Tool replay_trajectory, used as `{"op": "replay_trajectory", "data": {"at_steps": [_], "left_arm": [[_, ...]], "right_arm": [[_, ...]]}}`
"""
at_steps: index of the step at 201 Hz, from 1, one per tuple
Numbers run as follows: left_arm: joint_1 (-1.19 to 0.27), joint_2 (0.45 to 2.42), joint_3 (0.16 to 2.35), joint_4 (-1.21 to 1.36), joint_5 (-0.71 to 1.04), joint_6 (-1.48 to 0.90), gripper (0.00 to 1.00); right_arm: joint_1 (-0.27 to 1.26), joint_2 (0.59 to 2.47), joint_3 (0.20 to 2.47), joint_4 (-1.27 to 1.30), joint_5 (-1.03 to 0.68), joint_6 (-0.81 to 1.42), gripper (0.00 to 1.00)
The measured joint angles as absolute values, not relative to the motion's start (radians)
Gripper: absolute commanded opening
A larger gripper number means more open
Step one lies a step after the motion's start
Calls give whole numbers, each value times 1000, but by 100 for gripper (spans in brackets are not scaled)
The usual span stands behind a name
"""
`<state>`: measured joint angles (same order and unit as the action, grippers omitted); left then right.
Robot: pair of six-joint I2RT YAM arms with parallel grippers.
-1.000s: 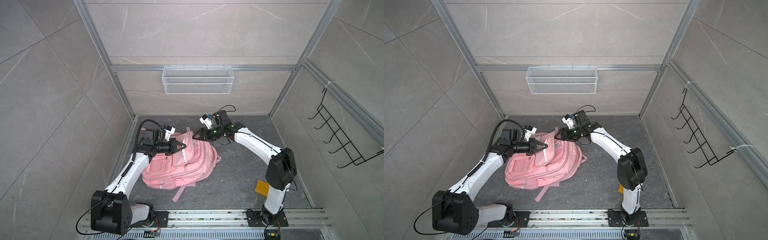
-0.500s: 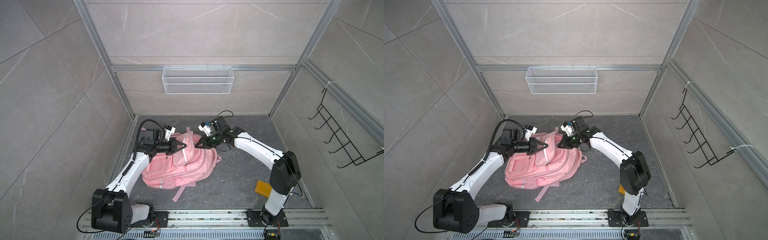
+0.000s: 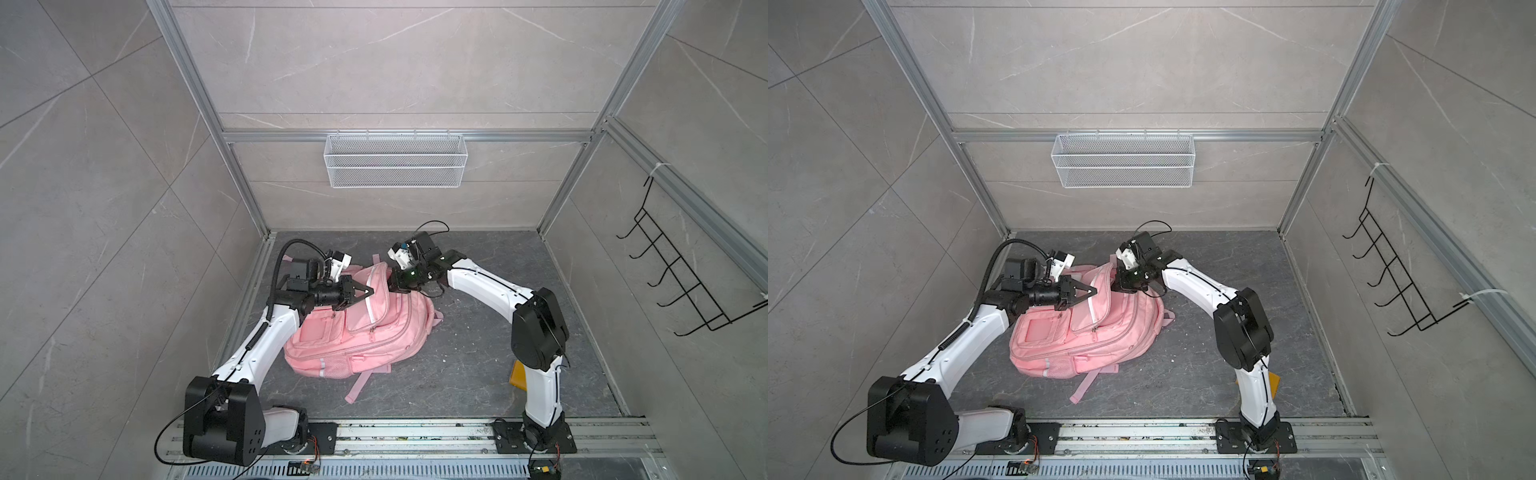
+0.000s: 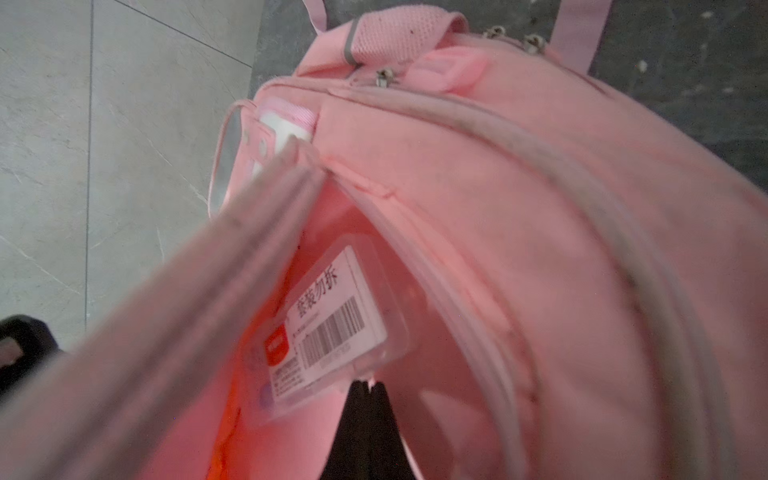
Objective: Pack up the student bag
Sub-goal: 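Open the right gripper inside the pocket and withdraw it from the backpack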
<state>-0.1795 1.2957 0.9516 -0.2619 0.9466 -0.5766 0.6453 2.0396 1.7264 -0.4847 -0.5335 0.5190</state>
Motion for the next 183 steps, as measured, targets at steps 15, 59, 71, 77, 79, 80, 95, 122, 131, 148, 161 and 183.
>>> {"op": "replay_trajectory", "data": {"at_steps": [15,59,71,77,79,80,95,122,131,148,161,183], "left_arm": [[-179,1296,946,-258,948,-577,0],[-174,1296,934,-253,939,-579,0],[-174,1295,934,-249,934,-580,0],[-174,1295,934,-246,932,-580,0],[-174,1295,934,-246,931,-580,0],[-174,1295,934,-246,931,-580,0],[-174,1295,934,-245,917,-580,0],[-175,1296,934,-260,896,-564,0],[-176,1297,934,-265,889,-557,0],[-179,1301,935,-272,874,-539,0],[-181,1309,938,-282,865,-526,0],[-191,1325,942,-287,846,-512,0]], "right_arm": [[659,2057,1728,-428,-555,553,0],[691,2109,1740,-343,-595,619,3],[691,2105,1730,-324,-594,627,6],[690,2099,1718,-310,-595,633,8],[690,2097,1713,-307,-594,635,8],[689,2094,1710,-305,-593,637,9],[685,2072,1681,-297,-588,640,15],[673,1970,1603,-302,-563,633,34],[667,1918,1565,-304,-553,626,40],[641,1798,1476,-311,-525,635,50],[608,1701,1406,-321,-505,634,56],[540,1577,1332,-357,-456,626,68]]}}
